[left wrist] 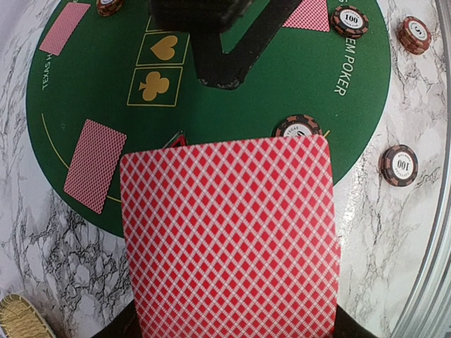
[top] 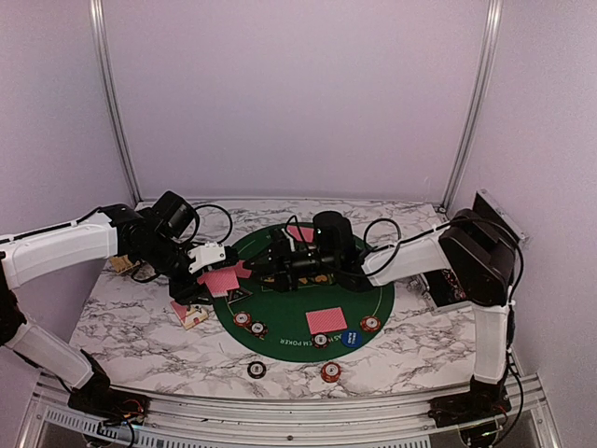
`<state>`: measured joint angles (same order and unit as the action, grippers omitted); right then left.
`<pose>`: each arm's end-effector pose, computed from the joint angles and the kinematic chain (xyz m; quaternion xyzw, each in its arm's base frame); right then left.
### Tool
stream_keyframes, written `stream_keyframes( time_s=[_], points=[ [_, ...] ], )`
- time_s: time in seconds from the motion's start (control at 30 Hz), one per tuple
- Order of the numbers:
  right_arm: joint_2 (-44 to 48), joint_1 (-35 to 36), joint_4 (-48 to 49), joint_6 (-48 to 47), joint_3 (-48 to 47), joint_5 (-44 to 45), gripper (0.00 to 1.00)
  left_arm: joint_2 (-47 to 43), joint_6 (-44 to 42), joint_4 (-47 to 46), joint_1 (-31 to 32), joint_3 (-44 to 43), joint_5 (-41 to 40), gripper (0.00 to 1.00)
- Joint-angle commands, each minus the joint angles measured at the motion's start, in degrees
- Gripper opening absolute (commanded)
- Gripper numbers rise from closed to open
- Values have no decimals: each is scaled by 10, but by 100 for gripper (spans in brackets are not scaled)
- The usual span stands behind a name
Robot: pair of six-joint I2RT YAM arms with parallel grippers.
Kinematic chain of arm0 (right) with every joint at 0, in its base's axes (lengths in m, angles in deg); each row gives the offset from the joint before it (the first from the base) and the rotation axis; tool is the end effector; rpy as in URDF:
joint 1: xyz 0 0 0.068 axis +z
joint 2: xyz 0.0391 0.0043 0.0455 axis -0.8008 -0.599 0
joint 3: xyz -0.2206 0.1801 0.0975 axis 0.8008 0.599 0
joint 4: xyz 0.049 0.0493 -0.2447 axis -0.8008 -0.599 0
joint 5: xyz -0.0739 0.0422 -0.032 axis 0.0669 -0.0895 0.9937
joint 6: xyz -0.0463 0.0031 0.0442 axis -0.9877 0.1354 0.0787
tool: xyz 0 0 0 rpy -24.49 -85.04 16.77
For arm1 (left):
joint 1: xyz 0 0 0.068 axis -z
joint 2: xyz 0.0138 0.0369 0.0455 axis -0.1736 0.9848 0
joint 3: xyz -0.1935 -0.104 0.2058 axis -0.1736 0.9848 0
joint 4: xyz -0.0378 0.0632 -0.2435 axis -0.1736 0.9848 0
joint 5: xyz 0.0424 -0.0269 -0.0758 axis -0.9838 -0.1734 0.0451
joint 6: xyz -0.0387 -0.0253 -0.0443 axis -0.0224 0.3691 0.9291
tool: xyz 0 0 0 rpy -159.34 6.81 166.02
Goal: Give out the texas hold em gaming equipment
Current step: Pick up the poker card from the face-down deck piles.
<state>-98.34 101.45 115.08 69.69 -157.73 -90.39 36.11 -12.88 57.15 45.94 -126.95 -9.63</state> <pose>0.2858 0.3730 0.2169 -0.0607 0.7545 0.6534 0.0063 0.2207 -0.1725 0.2750 0.6024 0.7457 -0.0939 0.2689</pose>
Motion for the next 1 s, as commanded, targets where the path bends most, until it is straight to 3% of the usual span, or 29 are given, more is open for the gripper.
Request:
stream_keyframes(
  time_s=[0.0, 0.17, 0.33, 0.6, 0.97],
  points=[
    [9, 9, 19, -4, -4, -8, 53, -4, -3, 4, -1, -4, 4, 9],
    [-11, 25, 16, -2, -31, -16, 52, -2, -2, 4, -2, -5, 5, 9],
    [-33, 37, 32, 14, -44, -21, 34, -3, -2, 4, -1, -5, 5, 9],
    [-38, 41, 38, 18, -52, -24, 27, -1, -2, 4, -2, -4, 4, 9],
    [-32, 32, 70, 38, -38, -30, 1, -2, -2, 4, -1, -4, 1, 8]
  ],
)
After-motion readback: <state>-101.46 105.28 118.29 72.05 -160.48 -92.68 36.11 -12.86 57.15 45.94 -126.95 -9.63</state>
